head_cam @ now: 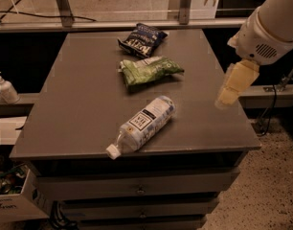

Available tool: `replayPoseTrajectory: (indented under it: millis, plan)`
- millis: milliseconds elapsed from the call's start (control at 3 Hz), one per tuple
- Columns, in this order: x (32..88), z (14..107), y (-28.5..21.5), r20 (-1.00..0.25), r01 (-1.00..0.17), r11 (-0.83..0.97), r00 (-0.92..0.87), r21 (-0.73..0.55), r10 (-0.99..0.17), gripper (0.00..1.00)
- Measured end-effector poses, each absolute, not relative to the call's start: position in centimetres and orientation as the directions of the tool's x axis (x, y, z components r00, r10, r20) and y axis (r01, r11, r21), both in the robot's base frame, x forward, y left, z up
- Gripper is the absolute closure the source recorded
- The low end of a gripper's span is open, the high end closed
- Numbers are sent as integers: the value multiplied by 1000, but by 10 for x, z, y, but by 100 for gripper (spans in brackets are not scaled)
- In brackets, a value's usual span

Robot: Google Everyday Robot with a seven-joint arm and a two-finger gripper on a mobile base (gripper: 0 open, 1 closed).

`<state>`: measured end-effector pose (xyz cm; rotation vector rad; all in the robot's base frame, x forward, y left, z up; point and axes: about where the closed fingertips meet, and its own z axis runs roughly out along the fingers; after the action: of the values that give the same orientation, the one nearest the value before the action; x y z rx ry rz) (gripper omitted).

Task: Pick green jalapeno chip bag

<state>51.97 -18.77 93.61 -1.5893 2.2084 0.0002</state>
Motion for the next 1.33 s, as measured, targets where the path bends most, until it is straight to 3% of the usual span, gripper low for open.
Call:
replayPoseTrajectory:
  millis: [1333]
  plan:
    - [663, 898, -90, -588, -872, 482, -345, -88, -731, 0]
